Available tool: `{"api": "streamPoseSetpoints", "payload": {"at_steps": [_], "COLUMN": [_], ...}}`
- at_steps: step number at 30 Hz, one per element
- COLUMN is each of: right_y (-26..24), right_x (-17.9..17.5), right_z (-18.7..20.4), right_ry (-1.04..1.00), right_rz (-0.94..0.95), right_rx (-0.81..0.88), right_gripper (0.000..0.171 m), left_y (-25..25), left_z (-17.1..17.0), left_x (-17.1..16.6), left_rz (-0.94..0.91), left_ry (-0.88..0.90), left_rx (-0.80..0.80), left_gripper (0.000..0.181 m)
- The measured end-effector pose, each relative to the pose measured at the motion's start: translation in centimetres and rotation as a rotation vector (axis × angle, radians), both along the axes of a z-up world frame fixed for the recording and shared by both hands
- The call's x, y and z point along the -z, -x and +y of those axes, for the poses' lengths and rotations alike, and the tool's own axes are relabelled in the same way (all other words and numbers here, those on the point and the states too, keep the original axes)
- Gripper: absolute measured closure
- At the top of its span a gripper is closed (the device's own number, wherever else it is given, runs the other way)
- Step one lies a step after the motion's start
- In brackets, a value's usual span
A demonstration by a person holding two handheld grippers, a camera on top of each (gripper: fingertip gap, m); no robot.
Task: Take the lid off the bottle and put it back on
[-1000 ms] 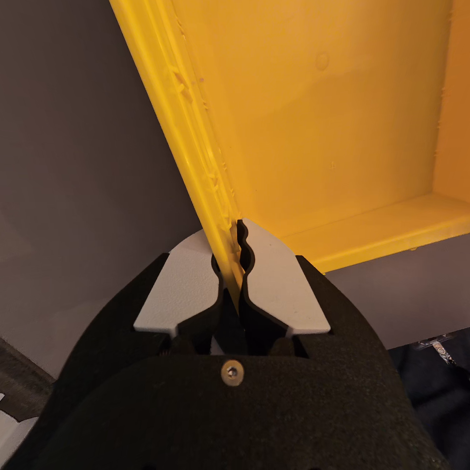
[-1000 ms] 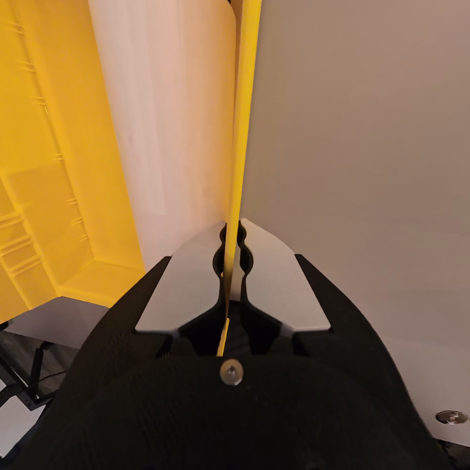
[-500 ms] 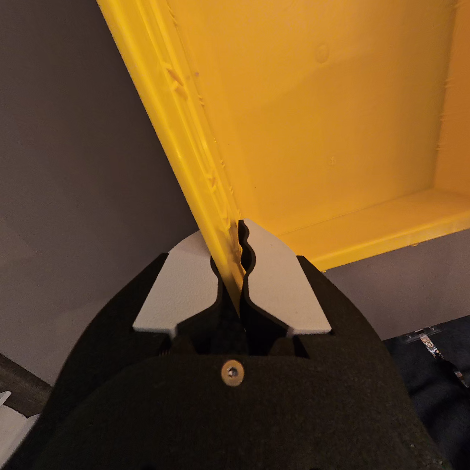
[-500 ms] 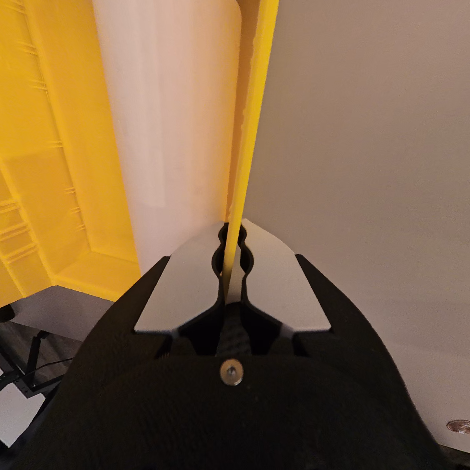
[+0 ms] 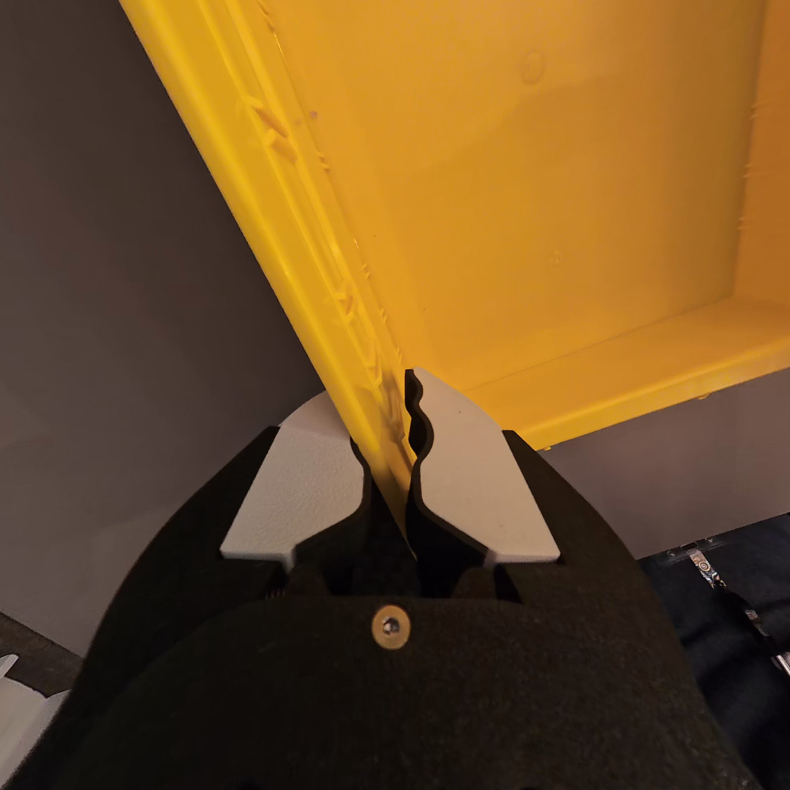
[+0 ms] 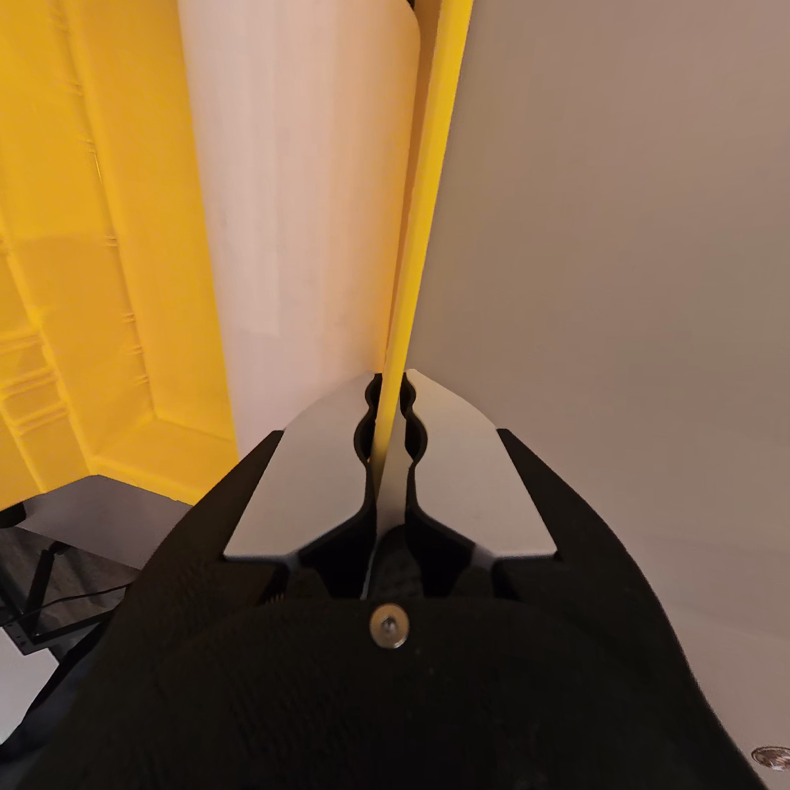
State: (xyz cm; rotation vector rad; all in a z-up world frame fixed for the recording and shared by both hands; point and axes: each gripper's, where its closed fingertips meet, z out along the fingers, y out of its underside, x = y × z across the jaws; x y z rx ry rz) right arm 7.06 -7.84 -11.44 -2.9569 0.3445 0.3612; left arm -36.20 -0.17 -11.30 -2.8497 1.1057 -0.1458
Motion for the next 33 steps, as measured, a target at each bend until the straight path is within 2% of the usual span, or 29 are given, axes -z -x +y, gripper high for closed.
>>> {"api": "streamPoseSetpoints", "payload": {"at_steps": [14, 25, 30, 33], "right_y": [0.9, 0.6, 0.1, -0.5], "right_x": [0.8, 0.3, 0.2, 0.2], "right_z": [1.2, 1.4, 1.2, 1.3], "right_ry": [-0.015, -0.021, -0.012, -0.010], "right_rz": [0.051, 0.005, -0.017, -0.043], "right_rx": [0.016, -0.033, -0.049, -0.033], "right_gripper": [0.159, 0.159, 0.163, 0.165], "left_y": [-1.2, -1.6, -0.6, -0.1], "left_z": [-1.6, -2.1, -2.1, -1.8], "left_x": [0.0, 0.2, 0.4, 0.3], "left_rz": [0.001, -0.045, -0.055, -0.121], "left_ry": [0.025, 0.043, 0.088, 0.121], "left_rx": [0.011, 0.018, -0.053, -0.114], "left_gripper": [0.164, 0.162, 0.171, 0.173]}}
